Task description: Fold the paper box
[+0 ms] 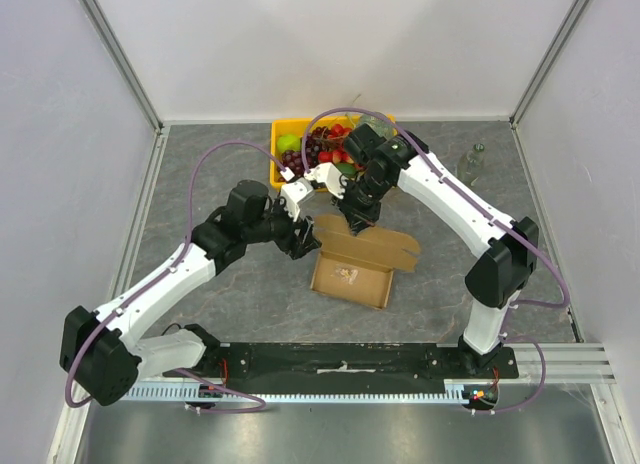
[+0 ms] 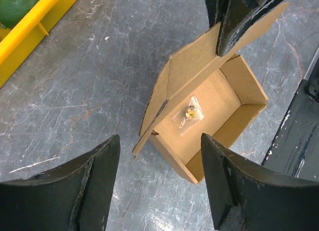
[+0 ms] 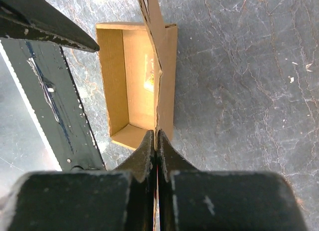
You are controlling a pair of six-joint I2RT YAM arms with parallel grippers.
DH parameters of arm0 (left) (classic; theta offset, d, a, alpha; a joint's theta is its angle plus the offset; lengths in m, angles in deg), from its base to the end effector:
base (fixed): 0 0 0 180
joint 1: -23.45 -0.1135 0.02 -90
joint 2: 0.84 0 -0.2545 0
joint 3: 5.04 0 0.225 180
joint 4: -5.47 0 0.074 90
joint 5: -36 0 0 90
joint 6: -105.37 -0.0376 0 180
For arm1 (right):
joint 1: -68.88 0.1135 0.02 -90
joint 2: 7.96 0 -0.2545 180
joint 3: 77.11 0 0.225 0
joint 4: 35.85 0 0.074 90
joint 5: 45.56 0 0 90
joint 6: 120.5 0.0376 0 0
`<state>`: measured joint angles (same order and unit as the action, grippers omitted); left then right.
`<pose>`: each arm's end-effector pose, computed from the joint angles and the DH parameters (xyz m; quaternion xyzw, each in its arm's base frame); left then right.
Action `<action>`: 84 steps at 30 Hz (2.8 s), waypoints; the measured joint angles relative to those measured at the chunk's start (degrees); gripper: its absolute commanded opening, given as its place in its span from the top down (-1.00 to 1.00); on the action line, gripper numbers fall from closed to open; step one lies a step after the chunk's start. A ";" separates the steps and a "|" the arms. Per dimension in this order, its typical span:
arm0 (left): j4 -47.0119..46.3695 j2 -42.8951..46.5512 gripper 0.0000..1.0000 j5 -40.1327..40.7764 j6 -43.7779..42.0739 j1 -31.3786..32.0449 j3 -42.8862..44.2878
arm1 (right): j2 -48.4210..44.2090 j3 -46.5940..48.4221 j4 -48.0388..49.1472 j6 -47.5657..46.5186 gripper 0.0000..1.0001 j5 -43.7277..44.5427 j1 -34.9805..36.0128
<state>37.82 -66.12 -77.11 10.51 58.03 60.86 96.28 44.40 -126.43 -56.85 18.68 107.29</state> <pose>0.1817 -0.1432 0.2900 0.3806 0.7727 -0.2914 0.4162 0.2472 0.2169 0.3237 -0.5439 0.7972 0.2342 0.1175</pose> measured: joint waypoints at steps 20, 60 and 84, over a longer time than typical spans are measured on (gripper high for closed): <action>-2.67 -1.40 -0.40 -0.48 -1.03 -1.75 0.22 | -1.81 -0.66 -1.68 0.35 1.00 -0.11 -0.22; -14.95 6.71 -0.19 -2.86 11.52 -2.73 -13.44 | -5.84 -1.77 0.94 0.15 1.00 -2.86 0.07; -26.93 8.41 0.09 -5.55 13.03 -2.73 -16.96 | -5.84 -2.51 0.96 0.11 1.00 -4.04 0.07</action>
<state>10.89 -57.71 -82.66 23.54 55.30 43.90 90.45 41.88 -125.47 -56.74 14.64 107.36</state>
